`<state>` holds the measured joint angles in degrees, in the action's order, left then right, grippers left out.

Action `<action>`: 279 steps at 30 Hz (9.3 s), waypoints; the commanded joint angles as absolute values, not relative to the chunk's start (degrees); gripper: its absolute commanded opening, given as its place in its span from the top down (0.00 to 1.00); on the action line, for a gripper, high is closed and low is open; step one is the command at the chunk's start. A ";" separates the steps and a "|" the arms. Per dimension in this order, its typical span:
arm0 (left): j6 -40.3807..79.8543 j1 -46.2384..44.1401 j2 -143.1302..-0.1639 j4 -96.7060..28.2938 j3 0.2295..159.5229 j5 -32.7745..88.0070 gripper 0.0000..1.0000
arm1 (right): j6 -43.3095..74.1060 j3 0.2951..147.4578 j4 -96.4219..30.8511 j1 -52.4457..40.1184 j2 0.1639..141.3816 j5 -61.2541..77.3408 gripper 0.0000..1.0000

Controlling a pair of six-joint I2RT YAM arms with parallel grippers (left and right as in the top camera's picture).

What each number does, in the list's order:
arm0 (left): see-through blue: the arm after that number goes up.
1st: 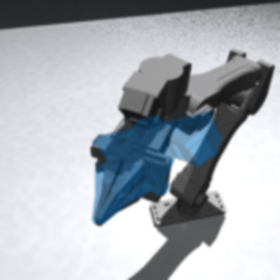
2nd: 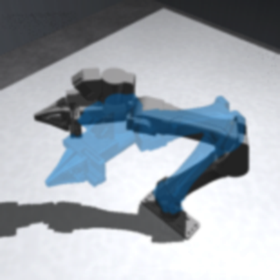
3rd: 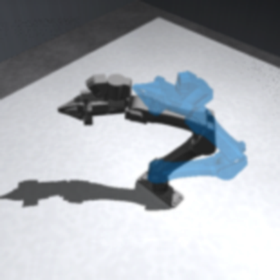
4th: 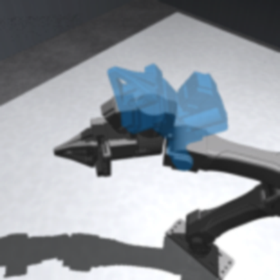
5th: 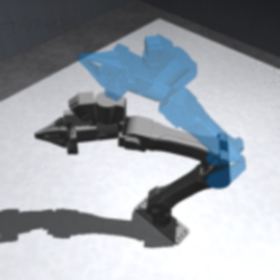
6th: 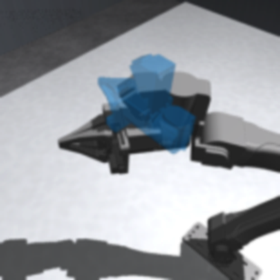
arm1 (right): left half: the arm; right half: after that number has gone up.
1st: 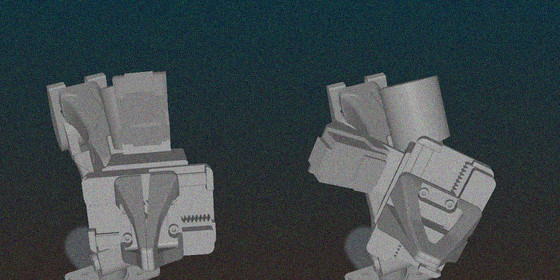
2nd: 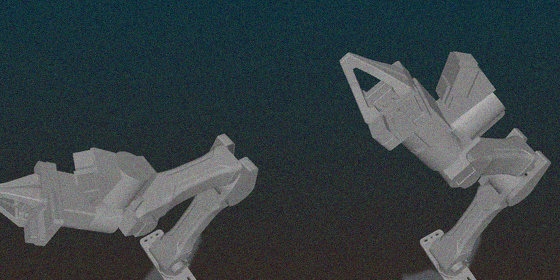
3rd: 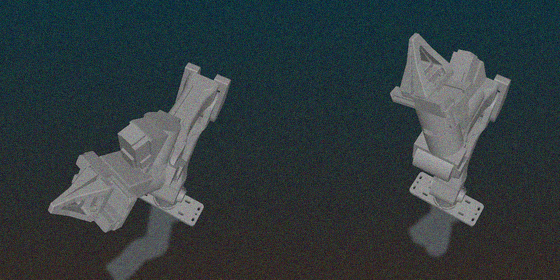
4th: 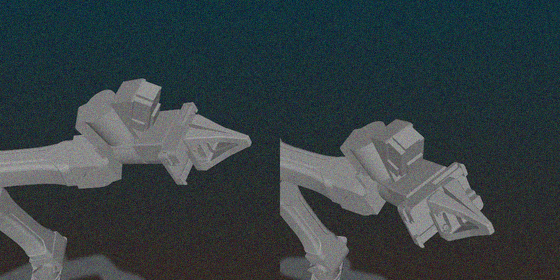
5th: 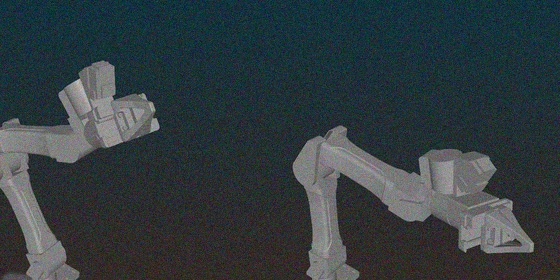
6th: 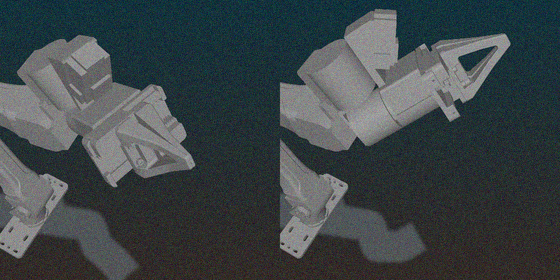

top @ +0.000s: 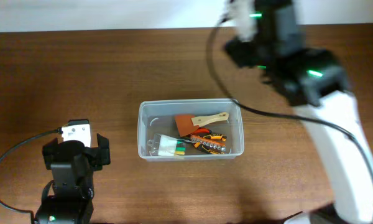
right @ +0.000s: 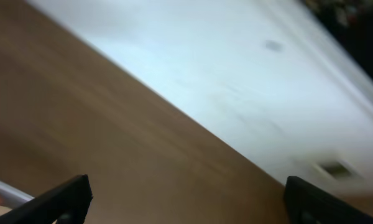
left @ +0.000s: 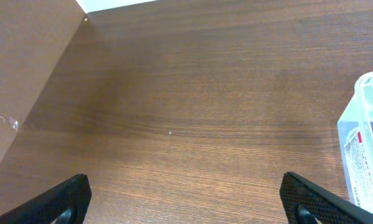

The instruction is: Pack container

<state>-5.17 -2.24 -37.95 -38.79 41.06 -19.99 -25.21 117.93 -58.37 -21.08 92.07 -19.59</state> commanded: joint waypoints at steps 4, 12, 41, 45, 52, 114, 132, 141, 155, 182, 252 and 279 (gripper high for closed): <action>-6.11 -2.48 -37.93 -38.68 42.19 -20.38 0.01 | -19.31 119.13 -64.49 -6.55 80.18 -19.97 0.01; -6.11 -2.48 -37.93 -38.68 42.19 -20.38 0.01 | -17.04 114.78 -69.54 12.34 70.46 -6.76 0.01; -6.11 -2.48 -37.93 -38.68 42.19 -20.38 0.01 | -4.14 61.60 -43.83 16.47 30.41 24.88 0.01; -6.11 -2.48 -37.91 -38.68 42.19 -20.38 0.01 | -4.25 61.60 -43.90 16.53 30.41 24.62 0.01; -6.11 -2.48 -37.93 -38.68 42.19 -20.38 0.01 | -4.21 61.45 -42.17 16.53 30.41 20.27 0.01; -6.09 -2.48 -37.93 -38.70 42.19 -20.38 0.01 | -10.68 0.32 -3.90 0.75 0.19 6.81 0.01; -6.09 -2.48 -37.93 -38.70 42.19 -20.38 0.01 | -10.68 0.32 -3.88 0.75 0.19 6.81 0.01; -6.09 -2.48 -37.93 -38.70 42.19 -20.38 0.01 | -10.68 0.32 -3.88 0.75 0.19 6.81 0.01; -6.11 -2.48 -37.82 -38.70 42.17 -20.40 0.01 | -10.68 0.32 -3.88 0.75 0.19 6.81 0.02; 8.38 -2.46 -8.21 4.05 6.31 0.40 0.01 | -10.68 0.32 -3.88 0.75 0.19 6.81 0.02; 4.25 -0.69 -0.30 -4.75 0.51 -1.21 0.01 | -10.68 0.32 -3.88 0.75 0.19 6.81 0.01; 4.25 -0.69 -0.30 -4.75 0.51 -1.23 0.01 | -10.68 0.32 -3.88 0.75 0.19 6.81 0.01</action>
<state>5.39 -0.97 -0.73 -4.67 0.80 -1.28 -10.70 0.62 -3.49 1.28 0.80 7.31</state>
